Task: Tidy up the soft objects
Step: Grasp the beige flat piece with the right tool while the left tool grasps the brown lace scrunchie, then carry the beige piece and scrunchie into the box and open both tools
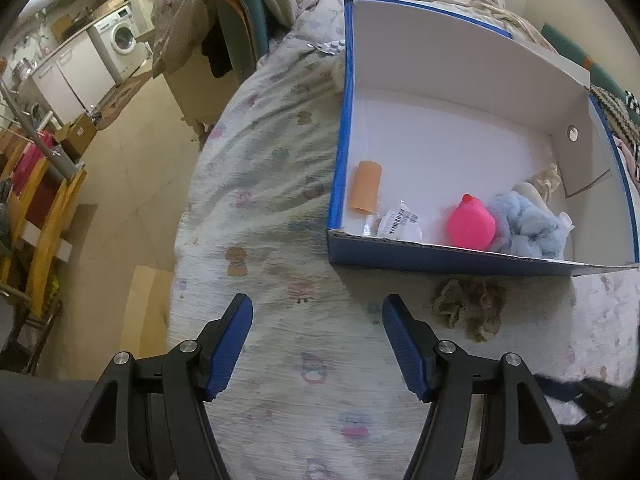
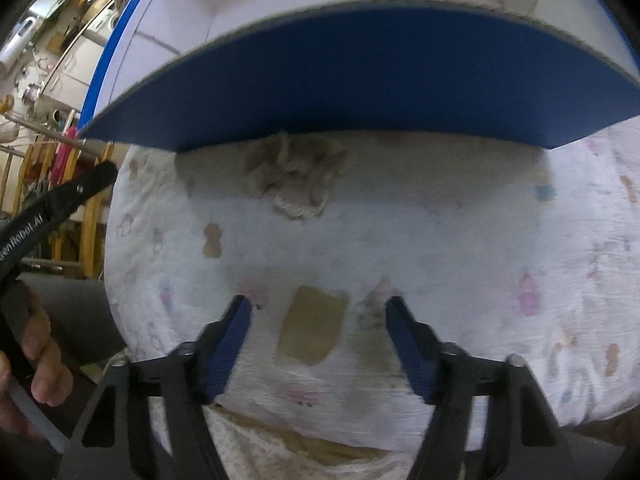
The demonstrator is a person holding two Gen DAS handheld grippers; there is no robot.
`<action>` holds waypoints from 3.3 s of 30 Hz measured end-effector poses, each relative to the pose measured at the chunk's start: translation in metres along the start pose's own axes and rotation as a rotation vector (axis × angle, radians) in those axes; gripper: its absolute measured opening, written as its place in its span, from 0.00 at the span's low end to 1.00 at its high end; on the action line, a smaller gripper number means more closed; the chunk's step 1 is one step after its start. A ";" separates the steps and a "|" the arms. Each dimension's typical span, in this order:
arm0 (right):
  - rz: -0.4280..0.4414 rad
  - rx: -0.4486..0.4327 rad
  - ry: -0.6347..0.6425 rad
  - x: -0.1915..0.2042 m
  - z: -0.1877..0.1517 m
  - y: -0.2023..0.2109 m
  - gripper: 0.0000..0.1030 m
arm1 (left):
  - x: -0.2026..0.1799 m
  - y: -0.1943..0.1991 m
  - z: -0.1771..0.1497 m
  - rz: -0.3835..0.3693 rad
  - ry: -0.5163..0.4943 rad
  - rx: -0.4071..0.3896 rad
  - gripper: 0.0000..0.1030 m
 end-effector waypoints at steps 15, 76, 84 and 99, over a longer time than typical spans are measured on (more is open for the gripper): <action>-0.001 -0.080 -0.017 -0.016 0.005 0.019 0.10 | -0.046 -0.023 -0.012 -0.117 -0.033 0.107 0.63; 0.059 -0.280 -0.010 -0.007 0.016 0.074 0.10 | 0.043 -0.014 -0.017 -0.044 0.046 0.034 0.14; 0.111 -0.379 0.001 -0.004 0.017 0.104 0.11 | 0.007 0.050 -0.017 -0.071 0.033 -0.095 0.14; 0.221 -0.510 -0.013 -0.002 0.040 0.163 0.11 | -0.012 0.099 0.060 -0.106 -0.030 -0.240 0.14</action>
Point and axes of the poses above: each gripper's, at about its wrist camera, not at the fingertips, and y roughly against the way its jaws point, x to its left, z to its top, the point moved 5 cm from there along -y, roughly the way its jaws point, and after that the axes turned 1 degree about -z, right-handed, at the moved point
